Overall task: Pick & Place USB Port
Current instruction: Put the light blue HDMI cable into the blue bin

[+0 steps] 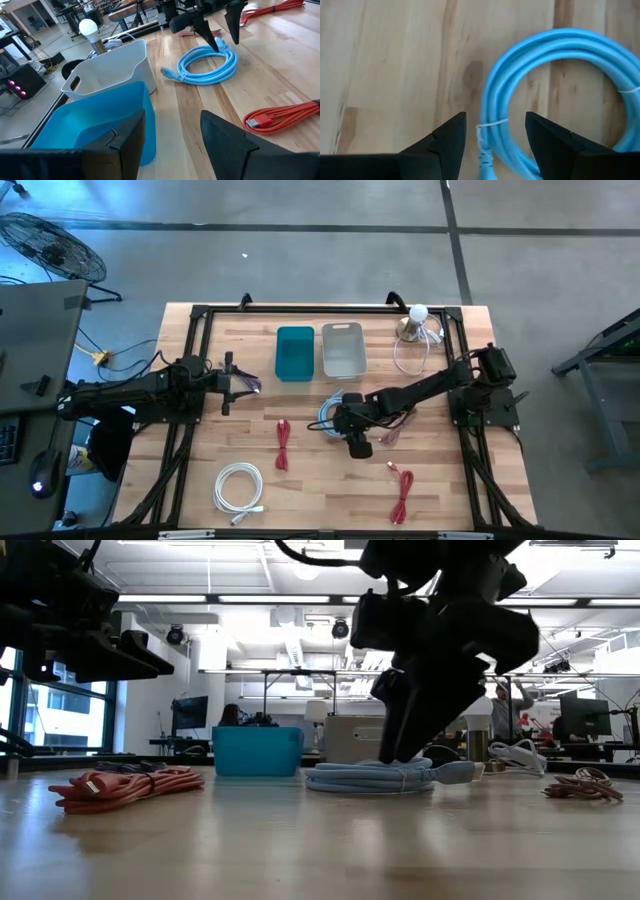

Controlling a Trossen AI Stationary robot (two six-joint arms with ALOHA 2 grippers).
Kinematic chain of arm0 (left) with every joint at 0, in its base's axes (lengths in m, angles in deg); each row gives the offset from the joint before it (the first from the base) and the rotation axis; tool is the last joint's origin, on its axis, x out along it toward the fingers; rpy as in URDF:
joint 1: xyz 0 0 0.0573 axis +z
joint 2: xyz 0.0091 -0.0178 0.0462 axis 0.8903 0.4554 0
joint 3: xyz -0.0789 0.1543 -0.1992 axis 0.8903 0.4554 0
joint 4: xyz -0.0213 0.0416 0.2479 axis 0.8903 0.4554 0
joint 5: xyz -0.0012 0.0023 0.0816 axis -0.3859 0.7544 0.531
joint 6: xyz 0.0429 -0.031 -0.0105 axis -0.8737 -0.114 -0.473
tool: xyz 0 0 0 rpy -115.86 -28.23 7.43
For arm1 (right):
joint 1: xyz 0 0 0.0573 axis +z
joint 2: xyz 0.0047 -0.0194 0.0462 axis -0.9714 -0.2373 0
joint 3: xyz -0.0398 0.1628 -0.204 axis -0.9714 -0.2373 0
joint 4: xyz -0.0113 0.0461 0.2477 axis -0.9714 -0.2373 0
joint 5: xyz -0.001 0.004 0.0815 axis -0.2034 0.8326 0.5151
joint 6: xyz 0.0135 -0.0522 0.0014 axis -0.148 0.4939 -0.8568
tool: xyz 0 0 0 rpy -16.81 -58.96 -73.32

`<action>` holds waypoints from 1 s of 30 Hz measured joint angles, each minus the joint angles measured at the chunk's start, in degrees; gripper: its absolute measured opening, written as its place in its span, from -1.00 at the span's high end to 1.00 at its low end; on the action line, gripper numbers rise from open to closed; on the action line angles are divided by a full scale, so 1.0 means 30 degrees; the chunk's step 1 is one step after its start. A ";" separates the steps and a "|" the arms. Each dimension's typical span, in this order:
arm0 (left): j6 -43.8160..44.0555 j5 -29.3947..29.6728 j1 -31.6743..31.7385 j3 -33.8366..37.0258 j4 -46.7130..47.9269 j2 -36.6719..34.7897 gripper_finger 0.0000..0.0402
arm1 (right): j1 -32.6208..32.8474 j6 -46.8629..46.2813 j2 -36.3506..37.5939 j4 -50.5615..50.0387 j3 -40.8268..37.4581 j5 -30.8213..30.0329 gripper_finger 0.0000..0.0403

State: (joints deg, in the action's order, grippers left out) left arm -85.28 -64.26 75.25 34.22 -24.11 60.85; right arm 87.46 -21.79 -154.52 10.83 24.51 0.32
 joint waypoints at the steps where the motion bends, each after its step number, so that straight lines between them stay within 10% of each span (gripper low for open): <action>1: 0.0040 -0.0001 0.0000 0.0000 0.0000 0.0000 0.07 | -0.0087 0.0000 -0.0045 0.0014 0.0000 0.0000 0.02; 14: 0.0054 -0.0438 0.0001 -0.0003 -0.0010 -0.0007 0.07 | -0.0534 -0.0091 -0.1443 0.0648 0.0029 0.0880 0.05; 22: 0.0054 -0.0496 0.0003 -0.0007 0.0007 -0.0007 0.07 | -0.0528 0.0356 -0.1472 0.0791 0.0029 0.0150 0.82; 30: 0.0072 -0.0236 0.0007 -0.0007 -0.0095 -0.0007 0.07 | 0.0046 0.0145 -0.1472 0.1169 0.0022 -0.1661 0.83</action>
State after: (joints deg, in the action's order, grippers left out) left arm -85.06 -64.96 75.27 34.20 -24.39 60.83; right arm 87.59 -21.35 -158.93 14.34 24.57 -4.66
